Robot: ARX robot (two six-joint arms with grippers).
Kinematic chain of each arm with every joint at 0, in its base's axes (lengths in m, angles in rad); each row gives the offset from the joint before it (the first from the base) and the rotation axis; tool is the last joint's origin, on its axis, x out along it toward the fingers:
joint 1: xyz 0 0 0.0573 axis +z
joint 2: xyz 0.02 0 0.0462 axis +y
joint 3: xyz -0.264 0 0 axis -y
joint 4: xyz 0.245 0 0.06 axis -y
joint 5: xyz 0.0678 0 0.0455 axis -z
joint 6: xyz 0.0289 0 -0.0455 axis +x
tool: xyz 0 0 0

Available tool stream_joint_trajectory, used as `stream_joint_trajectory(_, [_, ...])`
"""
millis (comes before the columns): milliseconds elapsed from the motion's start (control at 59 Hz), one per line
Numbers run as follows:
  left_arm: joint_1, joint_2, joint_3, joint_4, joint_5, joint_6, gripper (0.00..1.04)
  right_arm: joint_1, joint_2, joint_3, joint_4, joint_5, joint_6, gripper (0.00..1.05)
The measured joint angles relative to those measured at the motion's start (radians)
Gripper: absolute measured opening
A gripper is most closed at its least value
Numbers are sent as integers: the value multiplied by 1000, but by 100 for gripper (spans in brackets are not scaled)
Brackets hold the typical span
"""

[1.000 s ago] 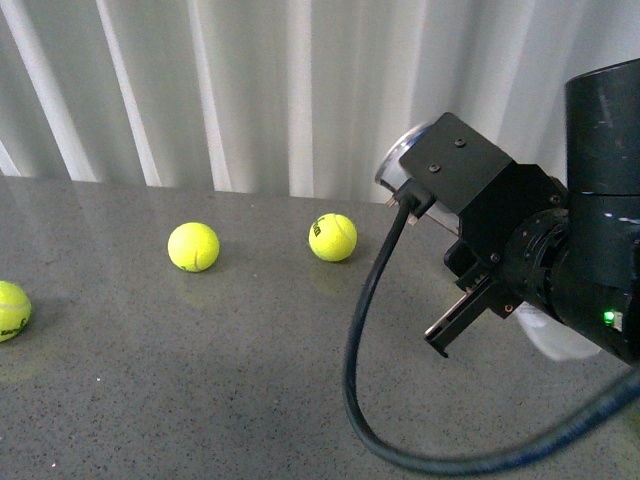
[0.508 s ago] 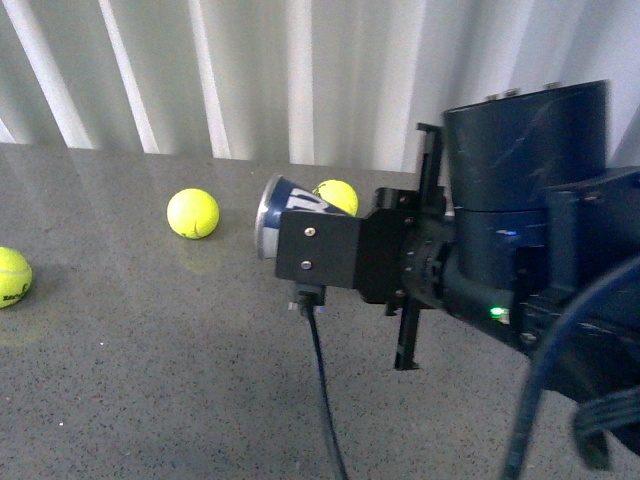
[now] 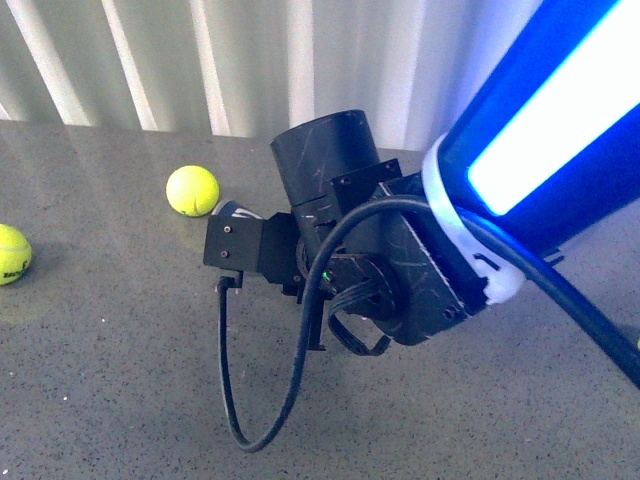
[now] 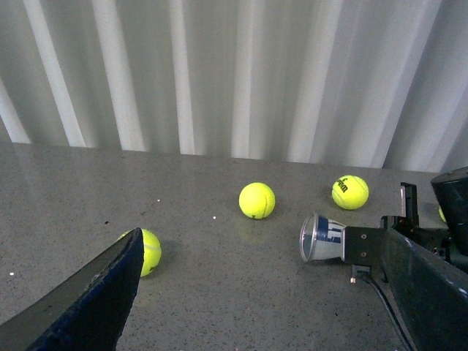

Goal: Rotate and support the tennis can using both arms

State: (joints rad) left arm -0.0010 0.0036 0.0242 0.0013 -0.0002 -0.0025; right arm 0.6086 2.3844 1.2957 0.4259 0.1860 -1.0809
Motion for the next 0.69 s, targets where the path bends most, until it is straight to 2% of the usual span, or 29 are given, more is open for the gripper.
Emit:
stream_joint_trajectory(136, [0,0,0,0,0,0,98,16,26,61,-78,34,54,12])
stream_joint_trajectory(271, [0,0,0,0,0,0,98,20,26,66,-93,33,78,12])
stream_joint_trajectory(695, [0,0,0,0,0,0,98,37,-3,6,-59,-40,82,11])
